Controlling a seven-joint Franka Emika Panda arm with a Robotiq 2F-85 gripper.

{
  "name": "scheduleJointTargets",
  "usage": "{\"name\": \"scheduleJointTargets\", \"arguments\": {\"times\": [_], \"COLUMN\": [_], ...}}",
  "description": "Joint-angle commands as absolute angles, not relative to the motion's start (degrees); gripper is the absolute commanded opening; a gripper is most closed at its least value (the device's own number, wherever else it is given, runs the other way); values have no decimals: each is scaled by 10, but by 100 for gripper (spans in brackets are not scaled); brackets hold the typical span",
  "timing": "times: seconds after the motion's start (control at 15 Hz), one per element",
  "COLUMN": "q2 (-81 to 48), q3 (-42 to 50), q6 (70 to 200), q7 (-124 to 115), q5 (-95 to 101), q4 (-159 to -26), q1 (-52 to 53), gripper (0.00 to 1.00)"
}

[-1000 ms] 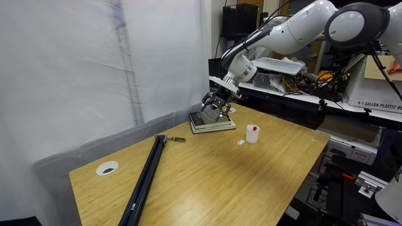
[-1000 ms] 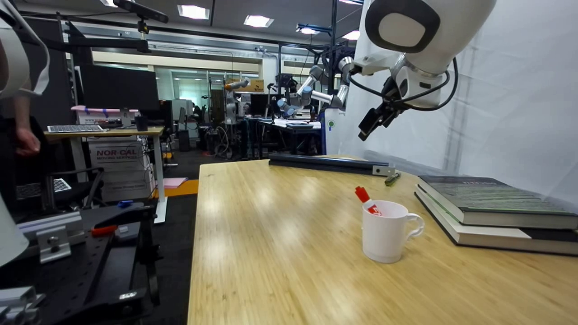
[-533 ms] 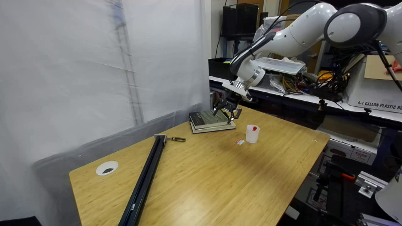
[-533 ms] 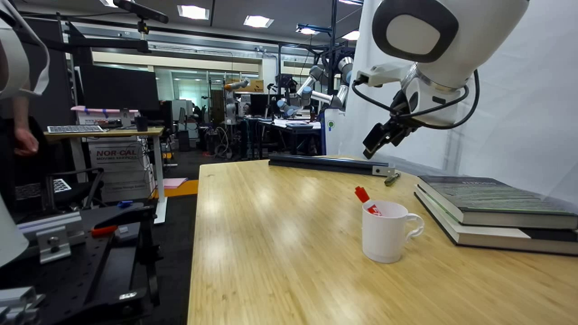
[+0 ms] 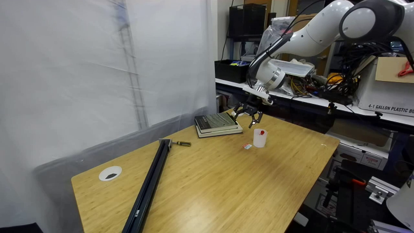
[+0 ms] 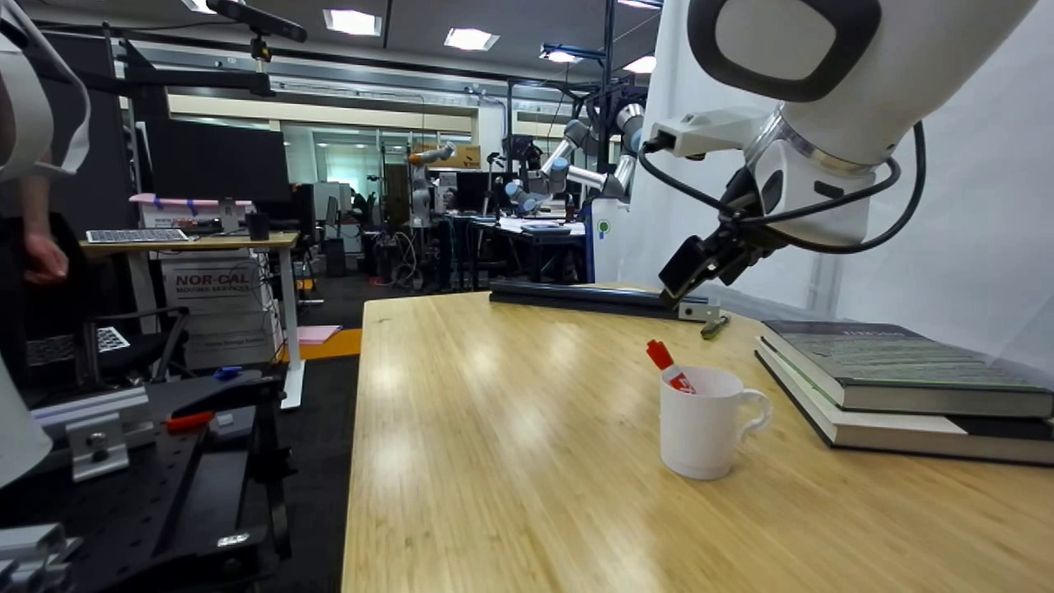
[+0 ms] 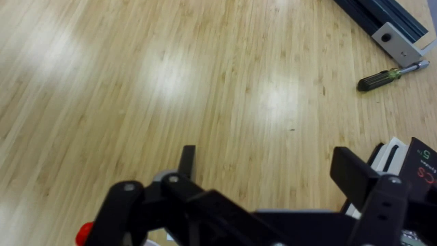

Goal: Move the mug to the right, put the marker on the desk, then put it back in the mug

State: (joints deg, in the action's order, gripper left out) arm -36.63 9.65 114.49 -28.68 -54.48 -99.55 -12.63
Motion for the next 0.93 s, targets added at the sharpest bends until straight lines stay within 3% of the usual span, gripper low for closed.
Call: {"name": "scheduleJointTargets", "arguments": {"times": [0.0,0.87], "q2": [-342,-340], "q3": [105,109], "q6": [1115,1034], "q7": [-246,-157], "q5": [-515,-433], "q4": [-1024,-1014], "q1": [-132,-153], "gripper": [100,100]}}
